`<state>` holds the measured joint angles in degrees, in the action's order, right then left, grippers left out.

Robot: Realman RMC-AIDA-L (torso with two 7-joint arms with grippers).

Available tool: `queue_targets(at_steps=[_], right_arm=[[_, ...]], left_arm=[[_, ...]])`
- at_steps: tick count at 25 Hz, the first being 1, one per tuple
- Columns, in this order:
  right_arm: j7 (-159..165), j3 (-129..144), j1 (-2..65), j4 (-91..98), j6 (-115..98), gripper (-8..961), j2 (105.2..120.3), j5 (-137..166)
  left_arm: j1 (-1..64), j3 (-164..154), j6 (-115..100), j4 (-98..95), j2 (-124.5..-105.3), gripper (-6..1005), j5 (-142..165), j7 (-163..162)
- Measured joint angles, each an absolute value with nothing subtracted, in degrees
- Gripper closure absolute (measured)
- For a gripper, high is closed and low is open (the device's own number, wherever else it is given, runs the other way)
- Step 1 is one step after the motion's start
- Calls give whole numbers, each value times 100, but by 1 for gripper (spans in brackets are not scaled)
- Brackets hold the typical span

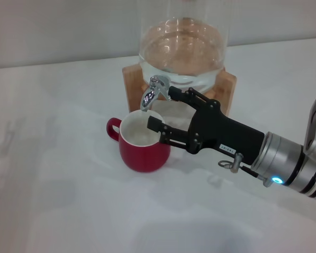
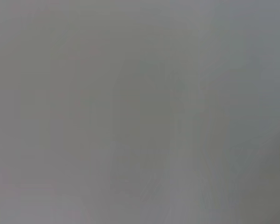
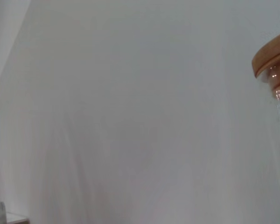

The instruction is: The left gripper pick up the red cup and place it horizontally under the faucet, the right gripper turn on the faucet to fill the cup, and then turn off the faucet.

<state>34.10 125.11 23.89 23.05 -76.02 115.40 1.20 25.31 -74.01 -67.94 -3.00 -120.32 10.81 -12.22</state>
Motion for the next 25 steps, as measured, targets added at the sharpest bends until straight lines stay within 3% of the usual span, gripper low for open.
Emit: queue_targets(at_steps=[25], right_arm=[[3419,12645,2251,2681,-7498,82,11540,290]], left_arm=[[2518,-7400,-6802,-307,-12023,221,1081,-1222]])
